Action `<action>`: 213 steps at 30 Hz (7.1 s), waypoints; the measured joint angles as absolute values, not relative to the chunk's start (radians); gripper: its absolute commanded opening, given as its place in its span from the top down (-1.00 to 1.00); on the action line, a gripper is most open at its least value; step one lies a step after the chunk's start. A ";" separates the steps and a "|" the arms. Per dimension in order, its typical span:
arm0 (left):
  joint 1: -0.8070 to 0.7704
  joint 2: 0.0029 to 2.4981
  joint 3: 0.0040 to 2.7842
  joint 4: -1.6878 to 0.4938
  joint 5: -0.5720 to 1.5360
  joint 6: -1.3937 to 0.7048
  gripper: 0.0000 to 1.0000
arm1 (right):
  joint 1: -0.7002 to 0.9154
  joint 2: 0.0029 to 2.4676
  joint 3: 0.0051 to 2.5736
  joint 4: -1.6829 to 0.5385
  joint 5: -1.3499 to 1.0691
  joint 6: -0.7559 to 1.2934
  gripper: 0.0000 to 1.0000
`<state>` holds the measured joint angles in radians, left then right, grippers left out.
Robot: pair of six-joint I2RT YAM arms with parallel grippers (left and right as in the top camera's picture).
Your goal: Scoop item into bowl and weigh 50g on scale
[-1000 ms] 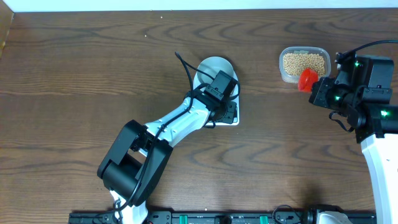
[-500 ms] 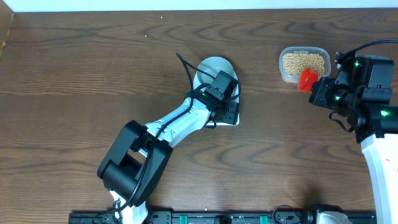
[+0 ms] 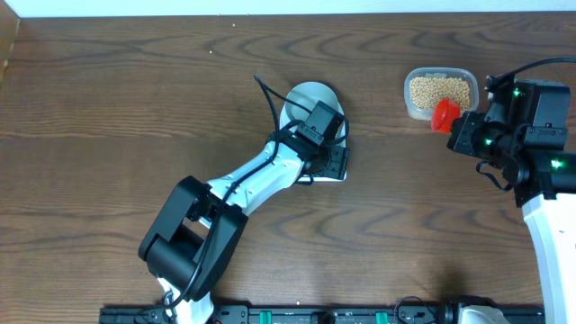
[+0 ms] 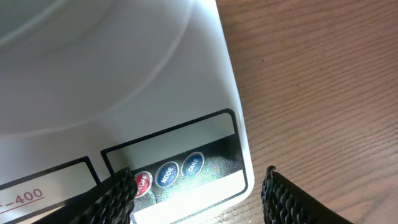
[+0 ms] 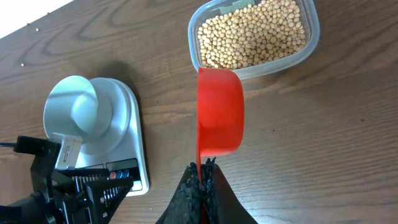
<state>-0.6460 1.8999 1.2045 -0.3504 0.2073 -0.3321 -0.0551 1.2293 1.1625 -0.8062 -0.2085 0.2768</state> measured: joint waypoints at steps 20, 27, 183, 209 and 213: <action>-0.646 1.900 1.205 -0.355 0.234 -0.332 -0.34 | -0.055 1.229 1.162 -0.803 -0.208 0.277 0.98; -0.646 1.900 1.205 -0.355 0.234 -0.332 -0.34 | -0.055 1.229 1.162 -0.803 -0.208 0.277 0.98; -0.664 1.900 1.210 -0.389 0.182 -0.316 -0.35 | -0.055 1.229 1.162 -0.802 -0.208 0.277 0.98; -0.664 1.707 1.210 -0.400 0.185 -0.316 -0.34 | -0.055 1.229 1.163 -0.769 -0.208 0.277 0.97; -0.664 1.752 1.210 -0.395 0.185 -0.316 -0.34 | -0.055 1.229 1.163 -0.769 -0.208 0.277 0.97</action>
